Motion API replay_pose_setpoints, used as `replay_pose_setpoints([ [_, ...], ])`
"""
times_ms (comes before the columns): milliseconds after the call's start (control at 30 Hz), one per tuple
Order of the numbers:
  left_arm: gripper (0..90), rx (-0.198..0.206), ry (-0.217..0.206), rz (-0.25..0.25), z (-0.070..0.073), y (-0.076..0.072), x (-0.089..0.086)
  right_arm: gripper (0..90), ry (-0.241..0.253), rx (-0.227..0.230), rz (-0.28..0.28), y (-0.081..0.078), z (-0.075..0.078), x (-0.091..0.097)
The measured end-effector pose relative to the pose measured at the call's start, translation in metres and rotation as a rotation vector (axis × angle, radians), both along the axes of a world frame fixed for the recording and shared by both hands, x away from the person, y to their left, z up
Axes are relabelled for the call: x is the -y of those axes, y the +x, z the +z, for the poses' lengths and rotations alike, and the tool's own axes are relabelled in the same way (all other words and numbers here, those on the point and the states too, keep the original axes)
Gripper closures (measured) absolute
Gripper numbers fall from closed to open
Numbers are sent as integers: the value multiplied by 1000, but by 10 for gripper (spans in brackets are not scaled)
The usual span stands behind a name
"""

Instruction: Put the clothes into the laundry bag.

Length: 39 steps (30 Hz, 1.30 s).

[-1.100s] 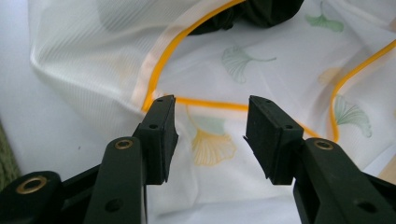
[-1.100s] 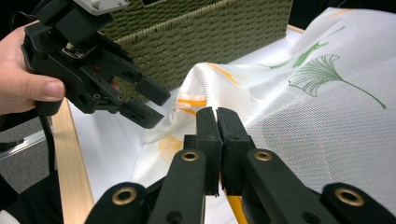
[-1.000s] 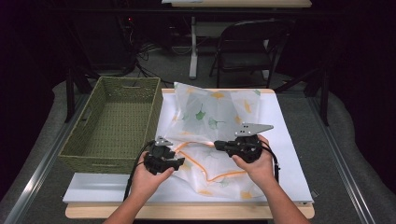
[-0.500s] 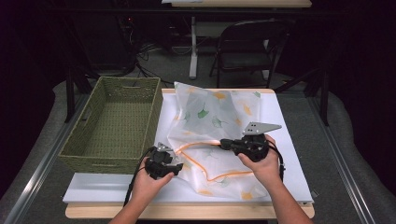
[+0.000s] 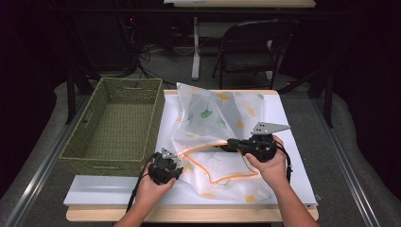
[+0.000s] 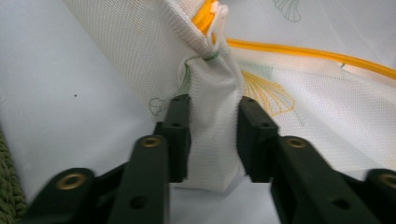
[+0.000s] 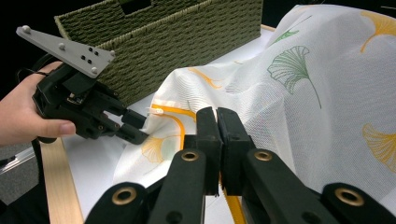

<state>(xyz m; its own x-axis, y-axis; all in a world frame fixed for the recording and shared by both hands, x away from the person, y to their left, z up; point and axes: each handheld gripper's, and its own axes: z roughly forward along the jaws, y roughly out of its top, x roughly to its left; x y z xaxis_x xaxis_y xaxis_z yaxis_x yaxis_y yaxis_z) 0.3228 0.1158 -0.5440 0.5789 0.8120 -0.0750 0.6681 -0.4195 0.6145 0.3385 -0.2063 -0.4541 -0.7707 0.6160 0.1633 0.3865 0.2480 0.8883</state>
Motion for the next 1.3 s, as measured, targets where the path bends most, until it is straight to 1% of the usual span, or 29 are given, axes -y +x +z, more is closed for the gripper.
replay_pose_setpoints([
  [33,737,8,2,2,0,-1,0,884,0,0,2,0,0,0],
  [67,773,8,2,2,0,-1,0,884,-3,1,4,0,-1,-1],
  [133,825,13,-6,1,4,-2,-3,885,-6,0,6,-1,-1,-2],
  [233,871,16,-10,1,6,-4,-5,884,-8,1,7,-1,-1,-2],
  [333,882,19,-18,-13,13,-8,-11,884,-9,-1,6,-2,-2,-2],
  [433,884,25,-16,-15,15,-10,-14,884,-12,-4,8,-2,-3,-2],
  [567,885,28,-34,-12,19,-19,-22,884,-25,-3,17,-3,-4,-6],
  [633,885,25,-33,-19,21,-22,-26,884,-36,0,23,-4,-5,-8],
  [800,885,32,-26,-11,22,-28,-33,884,-52,-7,27,-5,-8,-11],
  [833,885,18,-38,-5,21,-30,-38,884,-63,-8,34,-7,-10,-13],
  [867,885,16,-39,0,21,-31,-40,884,-67,-11,35,-7,-12,-14],
  [900,886,6,-44,-2,21,-32,-42,884,-72,-12,38,-8,-13,-14],
  [933,885,-2,-62,9,20,-33,-45,884,-76,-17,38,-9,-14,-15],
  [967,886,-11,-69,6,20,-34,-47,884,-83,-18,42,-10,-16,-15],
  [1033,886,-14,-74,8,19,-35,-49,884,-88,-22,44,-11,-17,-16],
  [1067,886,-23,-78,9,18,-38,-51,884,-99,-31,46,-14,-21,-17],
  [1133,886,-23,-80,9,18,-39,-51,884,-102,-32,48,-14,-23,-17],
  [1167,886,-29,-75,4,16,-40,-52,884,-116,-40,51,-17,-28,-17],
  [1233,886,-35,-78,6,15,-41,-51,884,-121,-43,53,-18,-30,-17],
  [1267,886,-35,-75,2,14,-42,-51,884,-127,-50,53,-18,-33,-17],
  [1300,886,-43,-77,2,14,-42,-50,884,-131,-60,52,-19,-36,-17],
])
